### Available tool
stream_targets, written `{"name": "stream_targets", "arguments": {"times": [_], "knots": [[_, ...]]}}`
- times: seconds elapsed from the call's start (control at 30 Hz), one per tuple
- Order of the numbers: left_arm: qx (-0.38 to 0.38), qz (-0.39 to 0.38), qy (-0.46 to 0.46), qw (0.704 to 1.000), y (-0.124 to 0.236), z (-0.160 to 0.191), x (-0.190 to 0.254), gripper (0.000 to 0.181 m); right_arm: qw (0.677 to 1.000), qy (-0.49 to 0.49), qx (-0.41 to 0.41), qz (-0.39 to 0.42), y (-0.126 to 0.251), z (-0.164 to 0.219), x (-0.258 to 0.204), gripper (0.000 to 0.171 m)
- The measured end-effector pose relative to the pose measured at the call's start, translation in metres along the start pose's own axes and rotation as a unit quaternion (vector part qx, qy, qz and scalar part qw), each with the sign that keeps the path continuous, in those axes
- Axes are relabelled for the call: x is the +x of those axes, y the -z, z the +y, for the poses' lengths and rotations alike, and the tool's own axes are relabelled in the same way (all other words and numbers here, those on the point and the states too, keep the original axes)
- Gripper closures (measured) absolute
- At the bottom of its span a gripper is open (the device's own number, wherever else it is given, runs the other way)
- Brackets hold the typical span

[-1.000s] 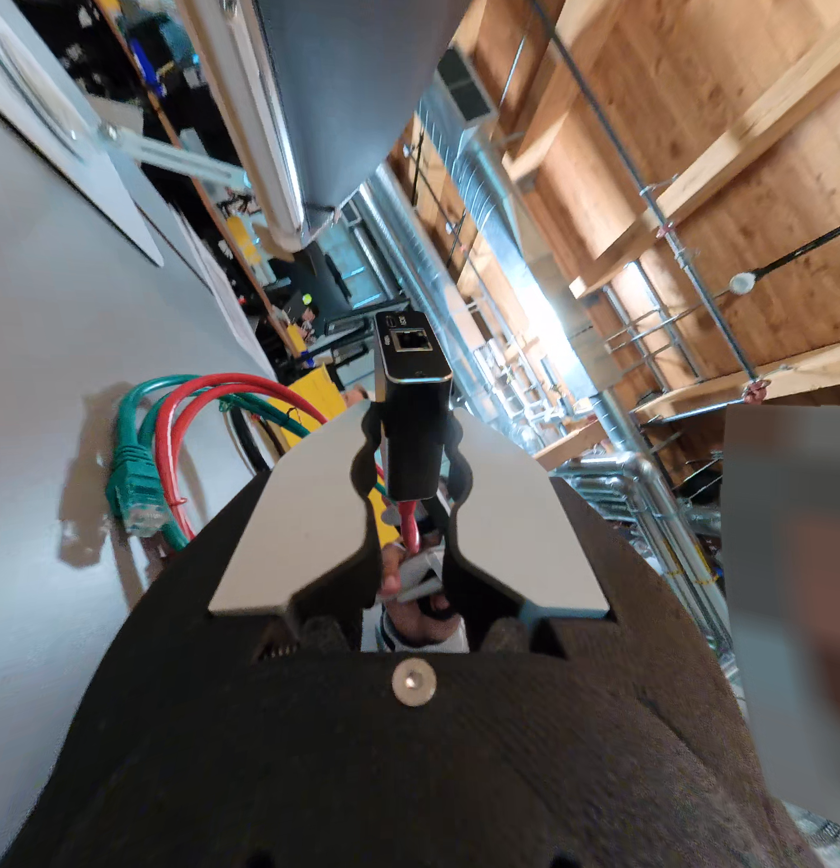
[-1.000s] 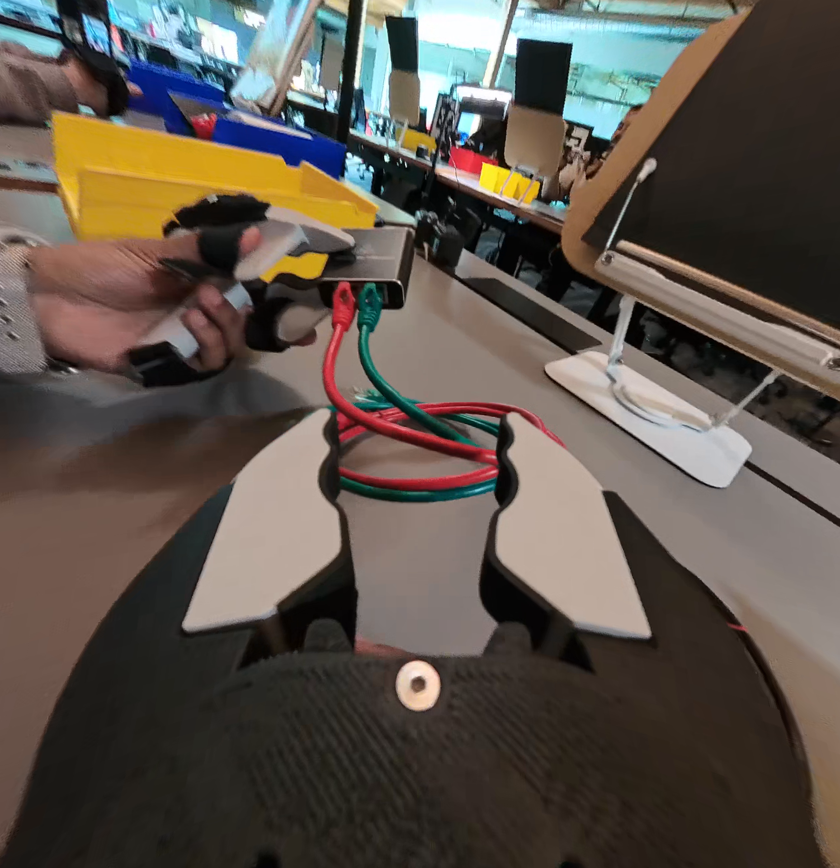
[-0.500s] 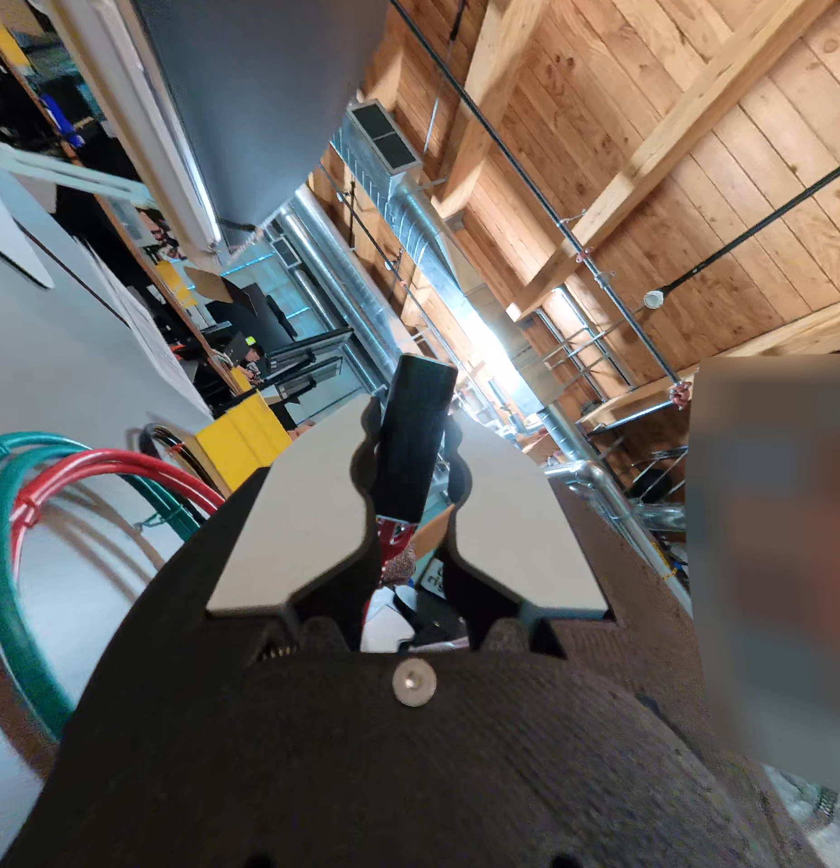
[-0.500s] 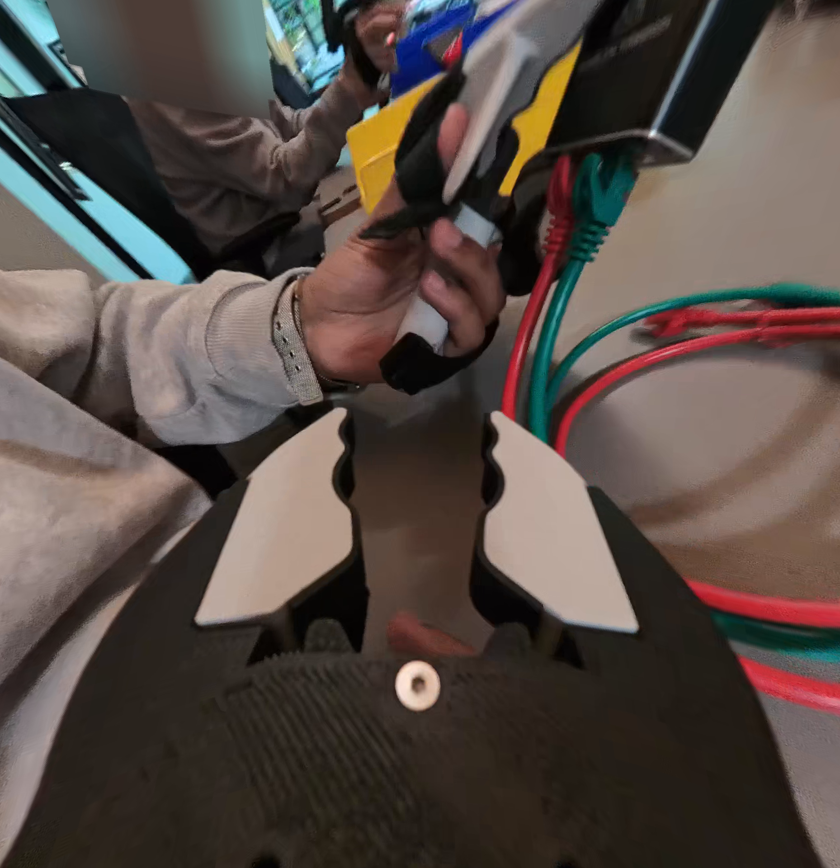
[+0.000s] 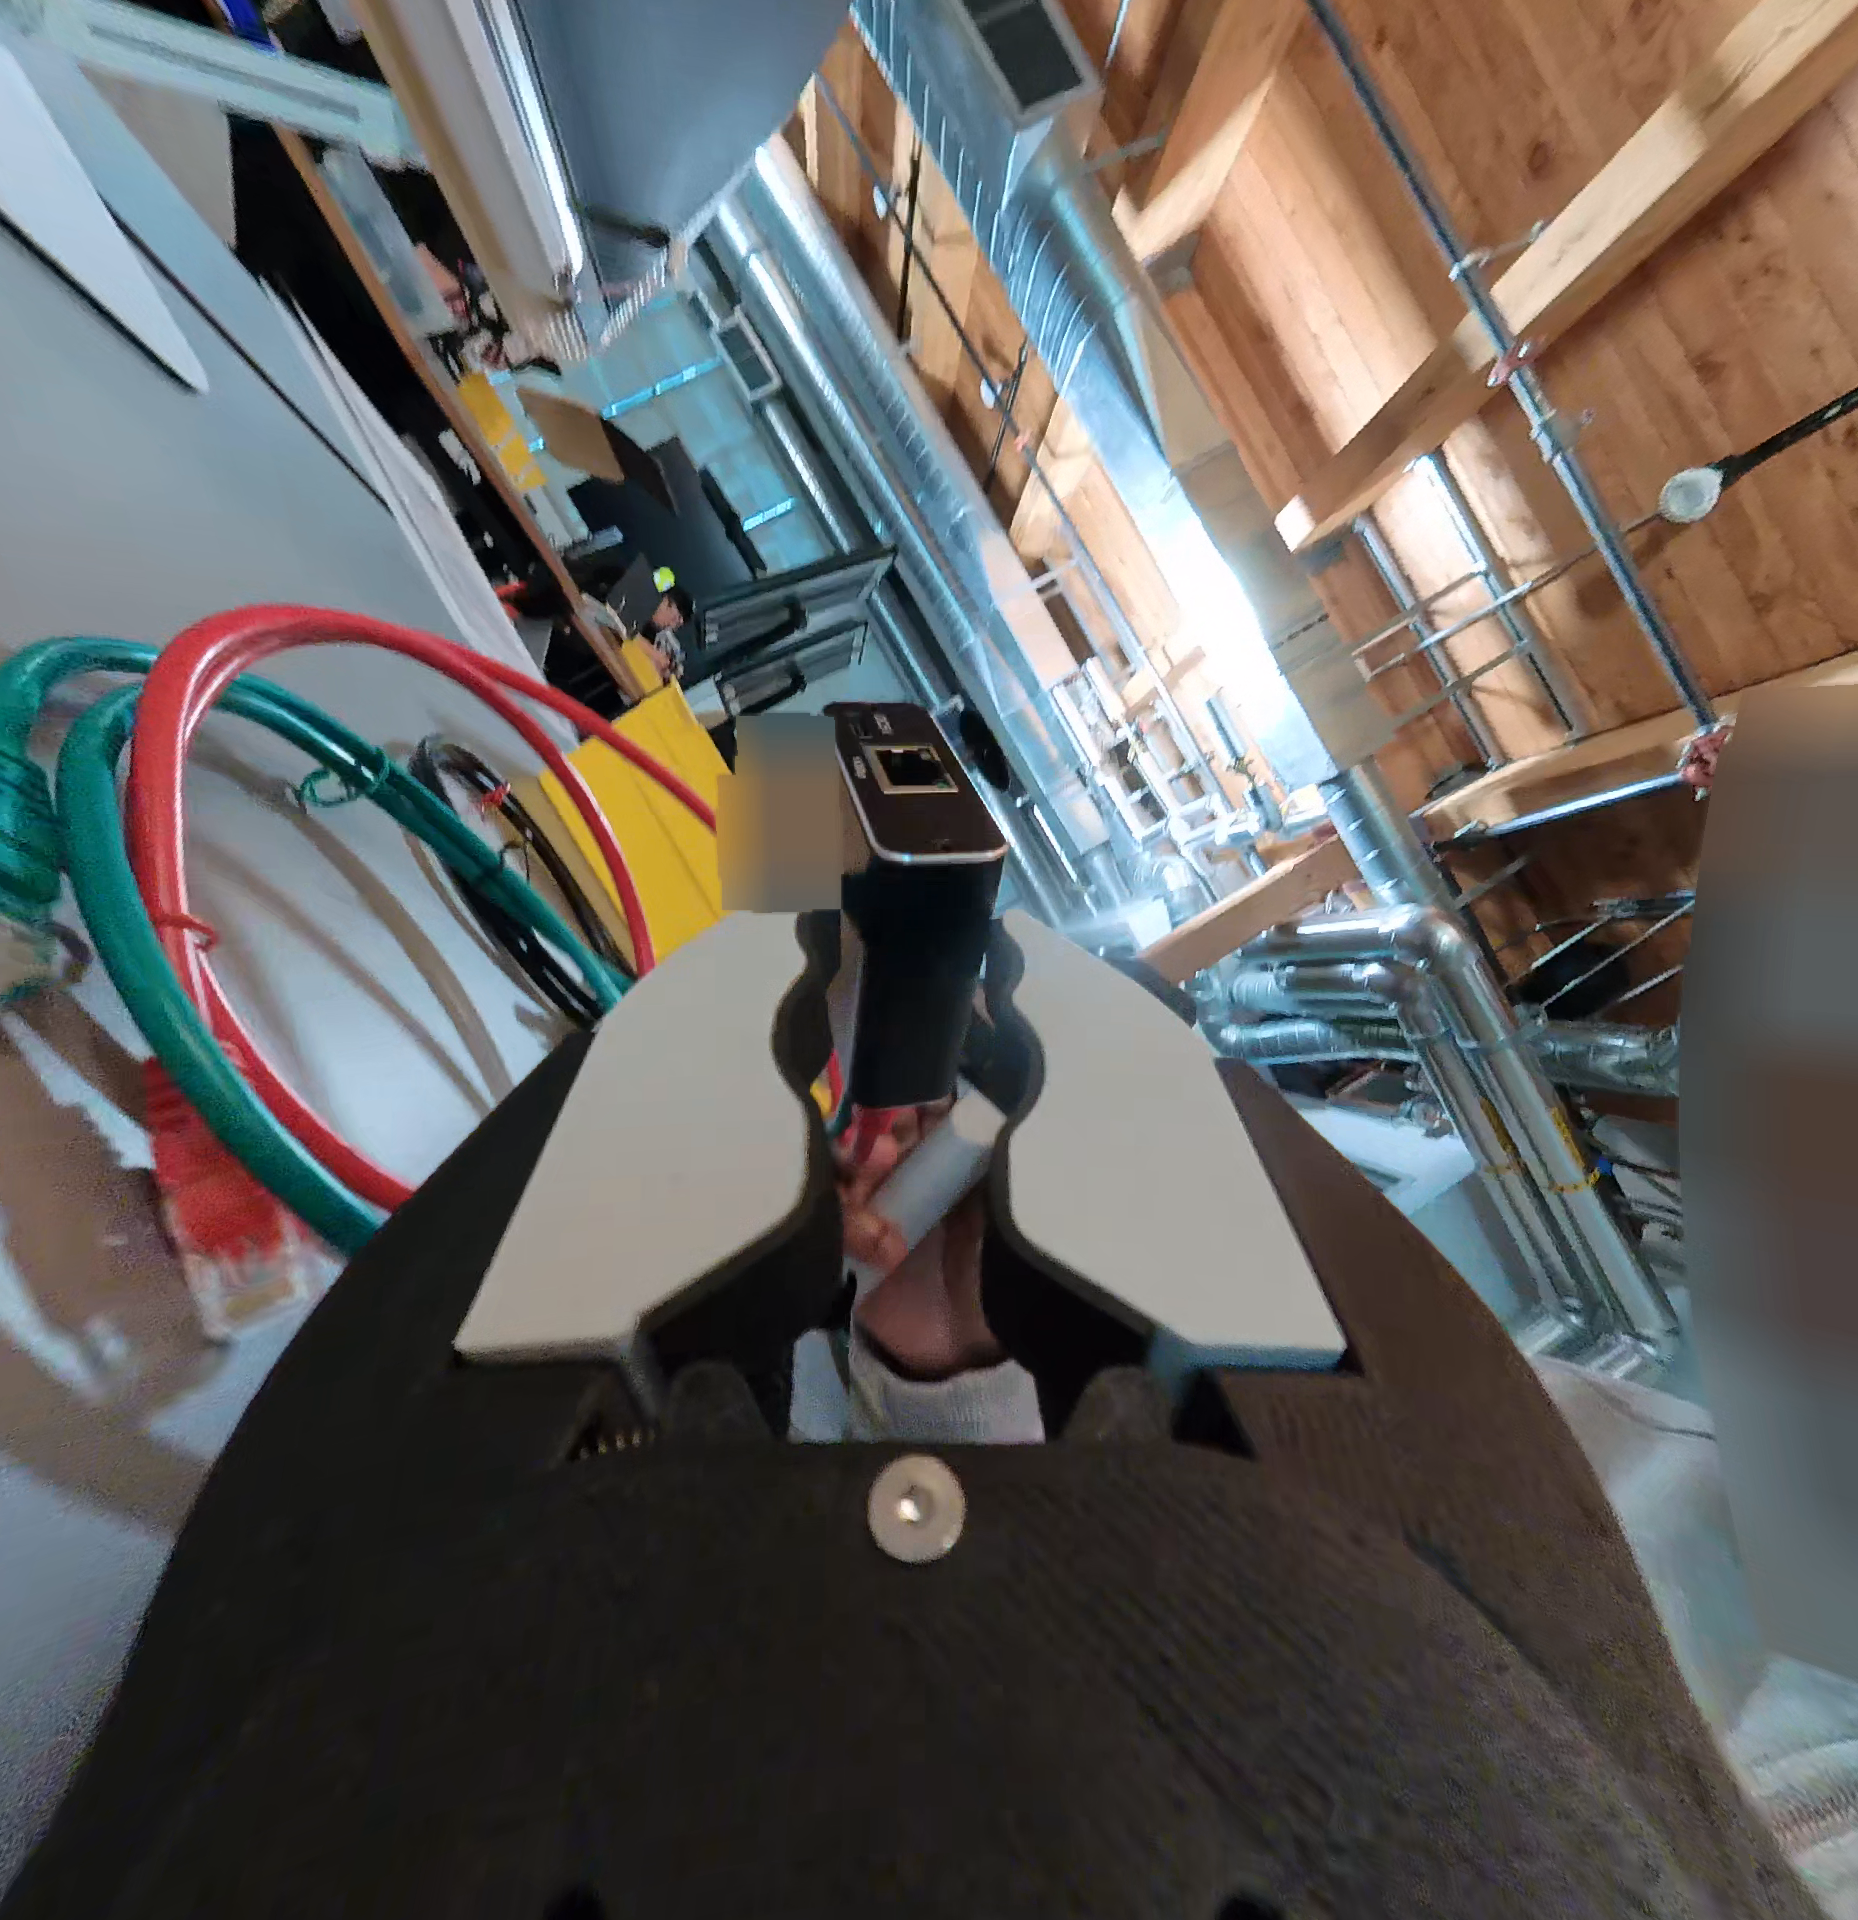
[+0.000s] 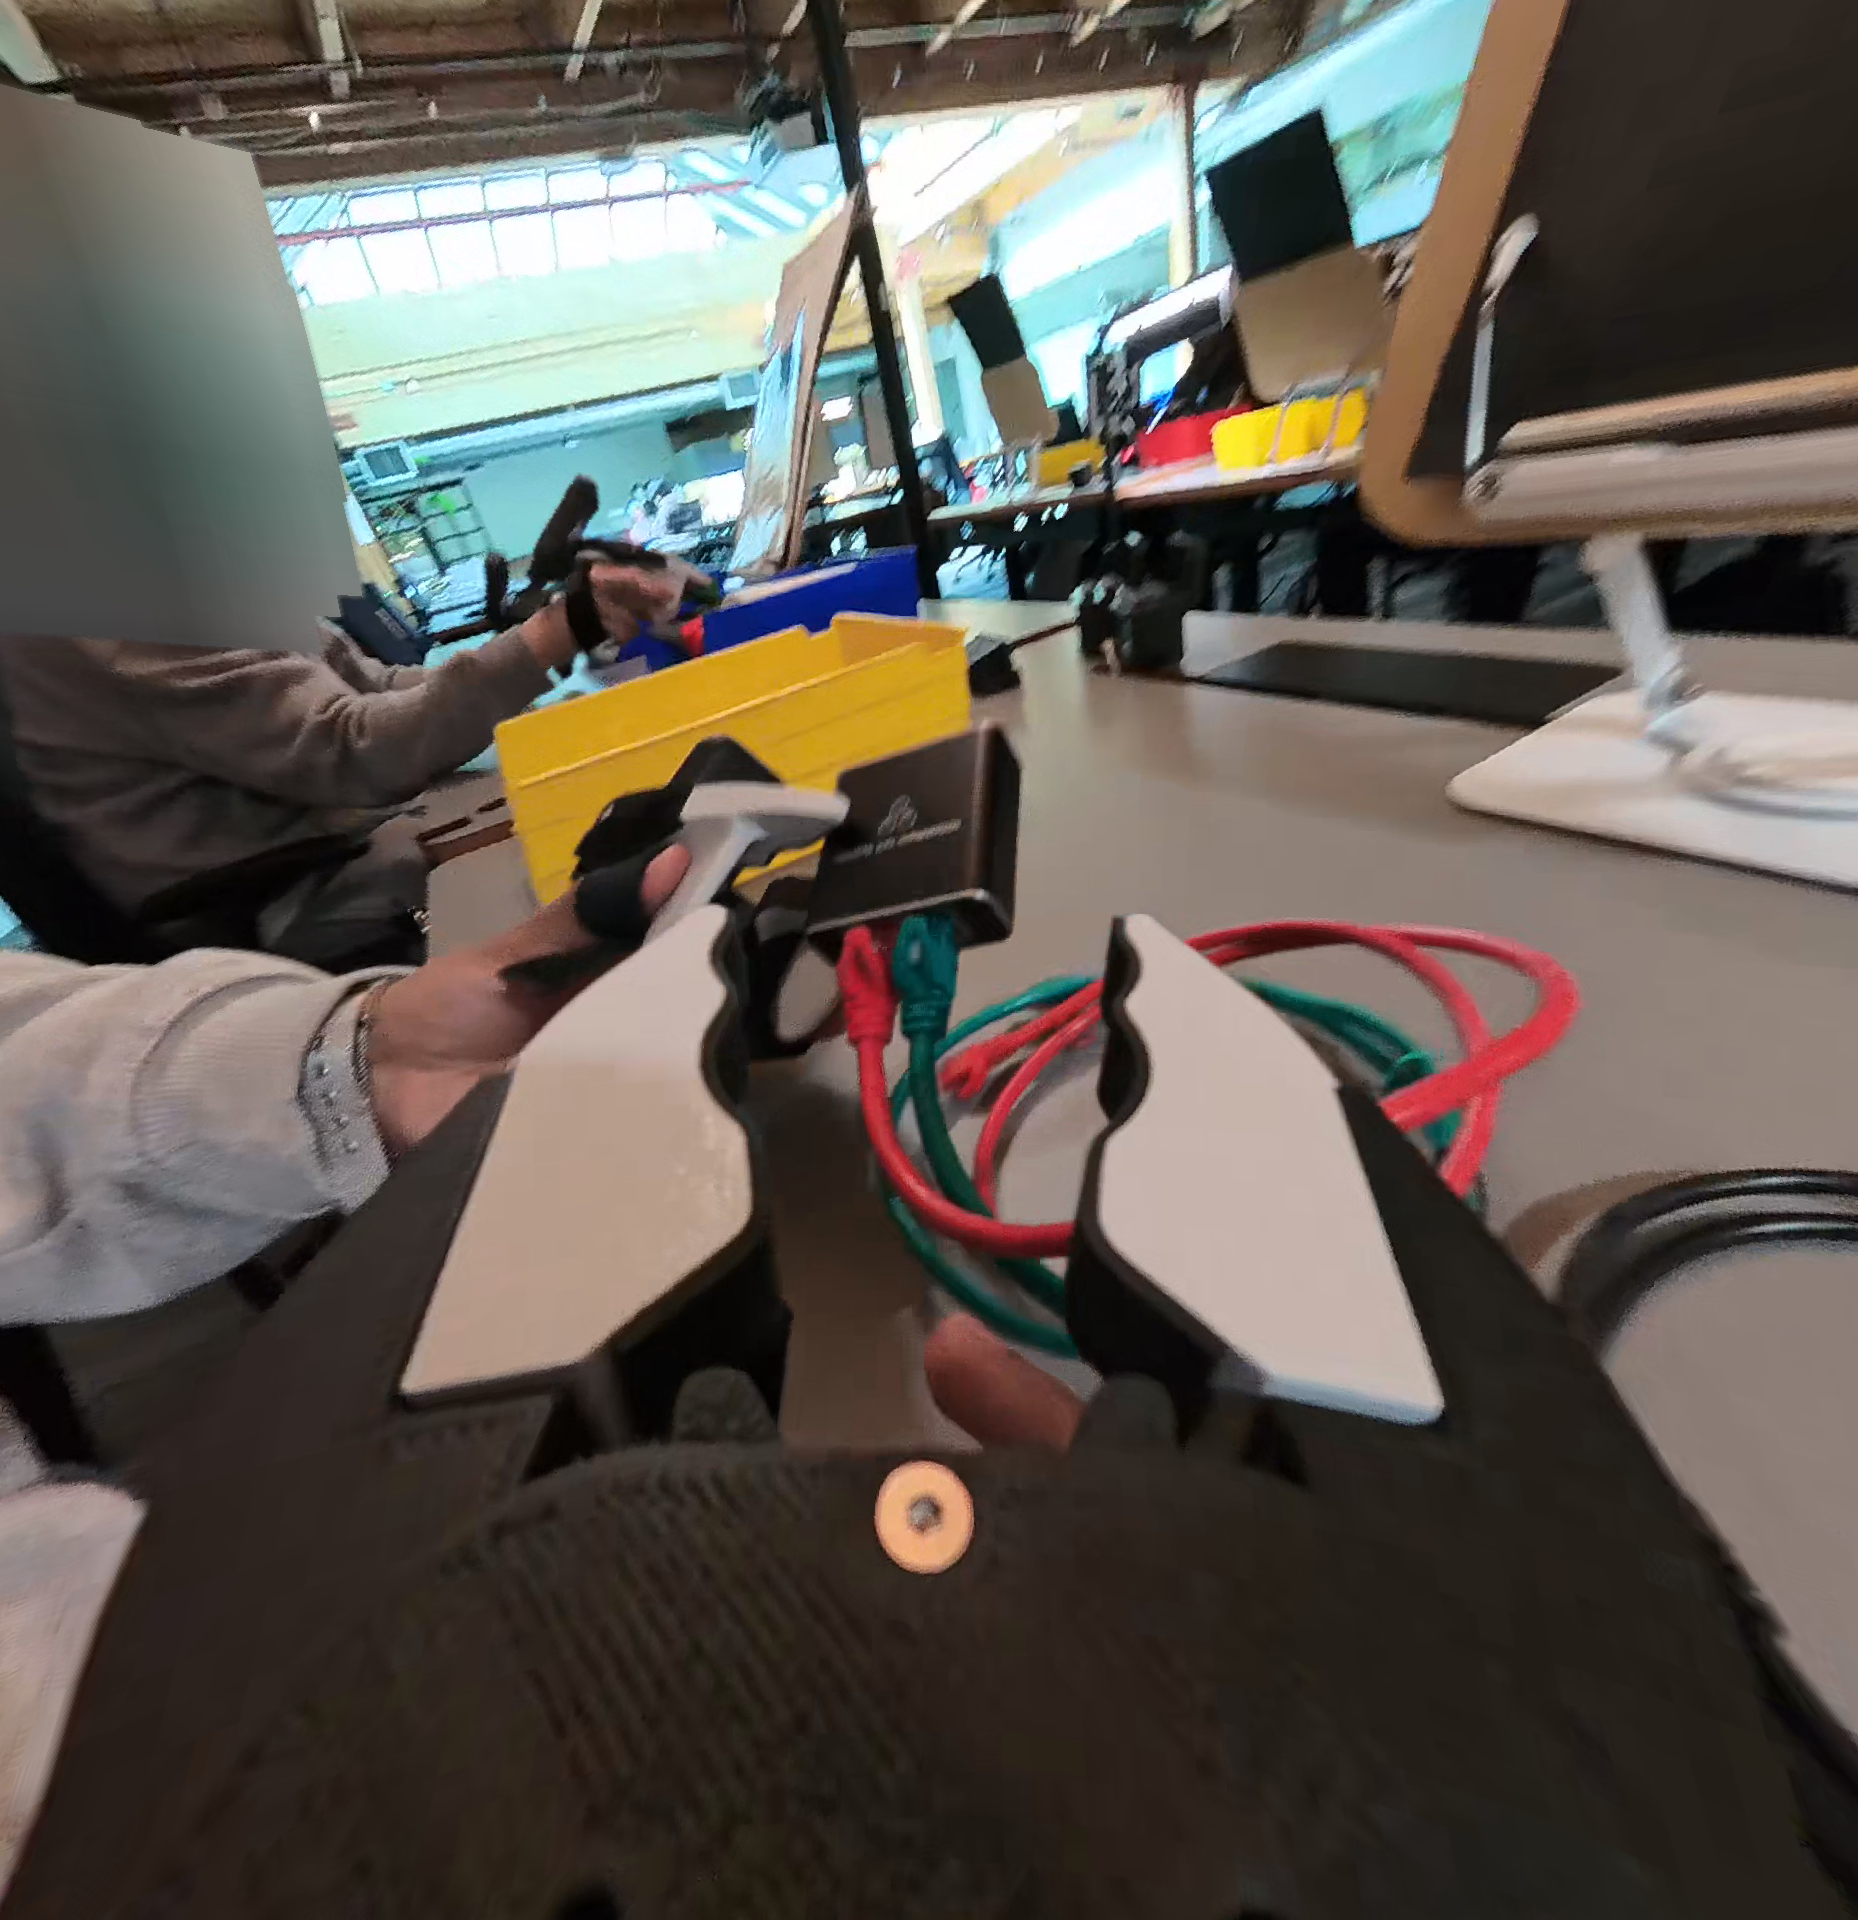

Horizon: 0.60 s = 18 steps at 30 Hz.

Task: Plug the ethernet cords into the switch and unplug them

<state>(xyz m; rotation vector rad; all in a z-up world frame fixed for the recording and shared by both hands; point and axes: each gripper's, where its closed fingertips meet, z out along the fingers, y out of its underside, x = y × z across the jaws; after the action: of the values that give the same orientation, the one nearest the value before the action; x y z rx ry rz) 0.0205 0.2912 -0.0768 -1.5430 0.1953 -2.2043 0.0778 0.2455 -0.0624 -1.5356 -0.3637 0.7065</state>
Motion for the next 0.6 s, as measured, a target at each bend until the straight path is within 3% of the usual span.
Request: {"name": "stream_targets", "arguments": {"times": [0.2, 0.33, 0.4, 0.43, 0.6], "knots": [[-0.125, 0.004, 0.036, 0.992, -0.009, 0.041, -0.002, 0.153, 0.996, -0.004, 0.070, 0.054, 0.022, -0.027, 0.035, 0.106], [-0.208, 0.047, 0.076, 0.974, -0.014, 0.073, 0.008, 0.154, 0.993, -0.026, 0.100, 0.052, 0.035, -0.038, 0.050, 0.126], [-0.241, 0.053, 0.071, 0.967, -0.014, 0.088, 0.011, 0.172, 0.993, -0.048, 0.107, 0.014, 0.035, -0.039, 0.044, 0.144], [-0.249, 0.050, 0.055, 0.966, -0.015, 0.093, 0.010, 0.181, 0.992, -0.064, 0.104, -0.013, 0.032, -0.036, 0.038, 0.150], [-0.228, 0.031, 0.036, 0.973, -0.014, 0.082, 0.005, 0.181, 0.997, -0.065, 0.038, -0.033, 0.013, -0.010, 0.023, 0.151]]}}
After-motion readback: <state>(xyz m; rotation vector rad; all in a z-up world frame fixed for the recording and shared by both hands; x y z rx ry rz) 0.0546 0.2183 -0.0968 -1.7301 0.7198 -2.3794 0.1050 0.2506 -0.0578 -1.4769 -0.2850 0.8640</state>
